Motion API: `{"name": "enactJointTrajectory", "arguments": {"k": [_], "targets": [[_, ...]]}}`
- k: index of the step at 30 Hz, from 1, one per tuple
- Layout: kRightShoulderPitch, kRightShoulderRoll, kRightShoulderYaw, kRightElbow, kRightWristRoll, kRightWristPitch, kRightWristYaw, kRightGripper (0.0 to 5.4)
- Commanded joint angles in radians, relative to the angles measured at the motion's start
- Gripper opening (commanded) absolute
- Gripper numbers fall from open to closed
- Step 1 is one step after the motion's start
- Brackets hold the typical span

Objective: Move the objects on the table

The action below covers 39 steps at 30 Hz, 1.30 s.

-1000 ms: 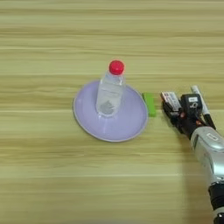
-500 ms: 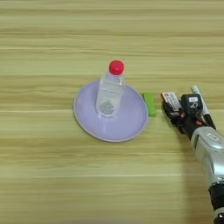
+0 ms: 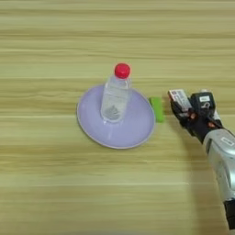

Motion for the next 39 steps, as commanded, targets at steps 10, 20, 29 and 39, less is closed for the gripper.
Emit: {"name": "enactJointTrajectory", "arguments": {"k": [10,20,29,39], "targets": [[-0.029,0.009,0.064,-0.176,-0.002,0.044,0.003,2.1],[-0.026,0.036,0.128,-0.195,-0.008,0.058,0.014,2.1],[-0.035,0.056,0.168,-0.18,-0.017,0.057,0.017,2.1],[-0.044,0.065,0.209,-0.184,-0.03,0.062,0.024,2.1]]}}
